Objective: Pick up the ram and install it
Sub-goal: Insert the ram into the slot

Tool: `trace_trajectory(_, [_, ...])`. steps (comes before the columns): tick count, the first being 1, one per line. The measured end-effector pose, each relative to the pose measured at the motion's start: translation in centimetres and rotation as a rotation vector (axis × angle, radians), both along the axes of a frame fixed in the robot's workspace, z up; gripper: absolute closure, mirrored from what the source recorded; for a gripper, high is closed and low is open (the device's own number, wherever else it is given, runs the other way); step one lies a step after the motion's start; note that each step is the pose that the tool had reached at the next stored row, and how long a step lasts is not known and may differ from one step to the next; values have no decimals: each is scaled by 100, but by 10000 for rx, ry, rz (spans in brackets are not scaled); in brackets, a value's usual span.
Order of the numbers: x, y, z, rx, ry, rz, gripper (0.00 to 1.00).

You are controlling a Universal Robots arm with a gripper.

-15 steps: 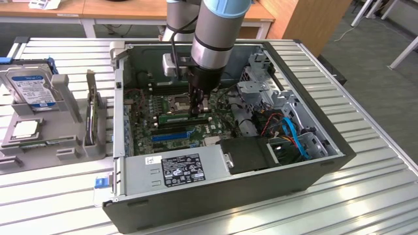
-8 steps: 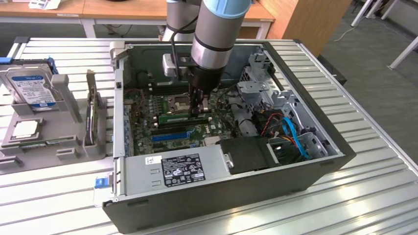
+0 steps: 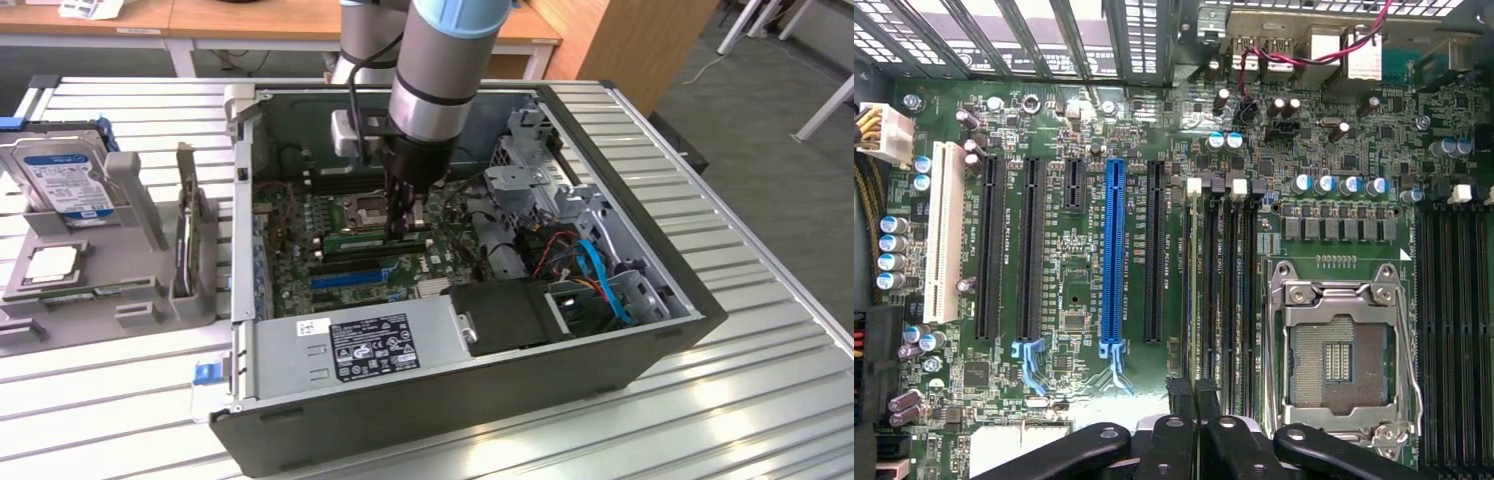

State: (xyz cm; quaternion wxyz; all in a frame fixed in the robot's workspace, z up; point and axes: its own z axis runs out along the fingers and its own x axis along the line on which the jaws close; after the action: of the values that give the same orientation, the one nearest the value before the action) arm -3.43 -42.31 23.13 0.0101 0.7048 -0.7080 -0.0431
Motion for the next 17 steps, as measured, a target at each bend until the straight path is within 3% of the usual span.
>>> trace_trajectory(17, [0,4,-15,2,-9,0,88])
